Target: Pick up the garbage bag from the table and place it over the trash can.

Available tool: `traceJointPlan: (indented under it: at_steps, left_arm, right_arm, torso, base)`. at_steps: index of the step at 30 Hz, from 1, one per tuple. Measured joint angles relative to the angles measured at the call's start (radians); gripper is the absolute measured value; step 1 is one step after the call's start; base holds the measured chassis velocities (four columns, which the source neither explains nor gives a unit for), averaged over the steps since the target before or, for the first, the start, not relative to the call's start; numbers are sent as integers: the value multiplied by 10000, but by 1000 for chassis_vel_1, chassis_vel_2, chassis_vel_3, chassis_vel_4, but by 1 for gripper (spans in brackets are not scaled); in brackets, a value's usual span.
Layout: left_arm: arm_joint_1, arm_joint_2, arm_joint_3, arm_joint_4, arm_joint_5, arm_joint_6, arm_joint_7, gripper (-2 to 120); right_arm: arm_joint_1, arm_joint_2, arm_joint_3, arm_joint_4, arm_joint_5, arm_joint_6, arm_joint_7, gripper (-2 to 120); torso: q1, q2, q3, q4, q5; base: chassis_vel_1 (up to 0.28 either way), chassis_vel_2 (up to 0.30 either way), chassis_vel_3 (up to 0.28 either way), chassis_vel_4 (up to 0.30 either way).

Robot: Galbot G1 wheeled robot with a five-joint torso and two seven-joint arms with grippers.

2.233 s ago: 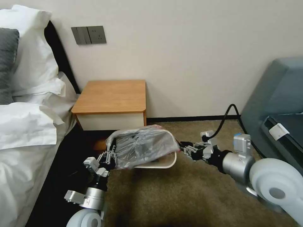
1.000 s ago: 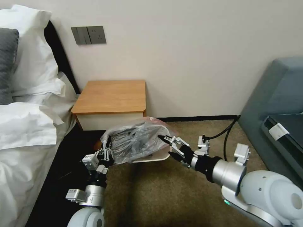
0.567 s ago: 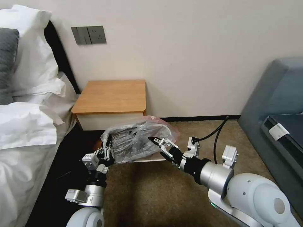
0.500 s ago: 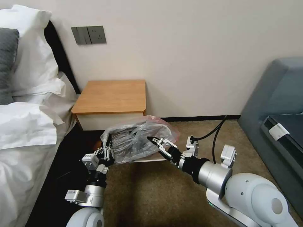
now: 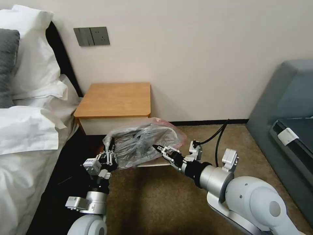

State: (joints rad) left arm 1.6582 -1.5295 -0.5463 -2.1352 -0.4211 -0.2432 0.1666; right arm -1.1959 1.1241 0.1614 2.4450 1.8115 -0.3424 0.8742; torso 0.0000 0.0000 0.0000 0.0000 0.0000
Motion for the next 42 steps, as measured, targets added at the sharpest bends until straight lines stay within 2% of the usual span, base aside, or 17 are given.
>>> traceJointPlan:
  at_steps: [6, 21, 27, 42]
  left_arm:
    - [20, 1, -32, -17, -14, -51, 26, 9]
    - [25, -16, -81, -48, -132, -56, -40, 9]
    - [13, -18, -123, 23, -198, -59, -72, 9]
    - [-219, -15, -106, 342, -248, -50, -146, 9]
  right_arm:
    - [-98, 1, -39, -86, -296, -4, -182, 0]
    - [-582, 81, -199, 174, -519, 11, -281, 0]
    - [-795, -6, -204, 533, -523, 217, 7, 0]
    - [-1147, -105, 0, 544, -462, 575, 752, 0]
  torso:
    - [0, 0, 0, -1, 0]
    - [0, 1, 0, 0, 0]
    - [1, 0, 0, -1, -1]
    - [0, 0, 0, -1, 0]
  base:
    - [0, 0, 0, 0]
    - [0, 0, 0, 0]
    - [0, 0, 0, 0]
    - [0, 0, 0, 0]
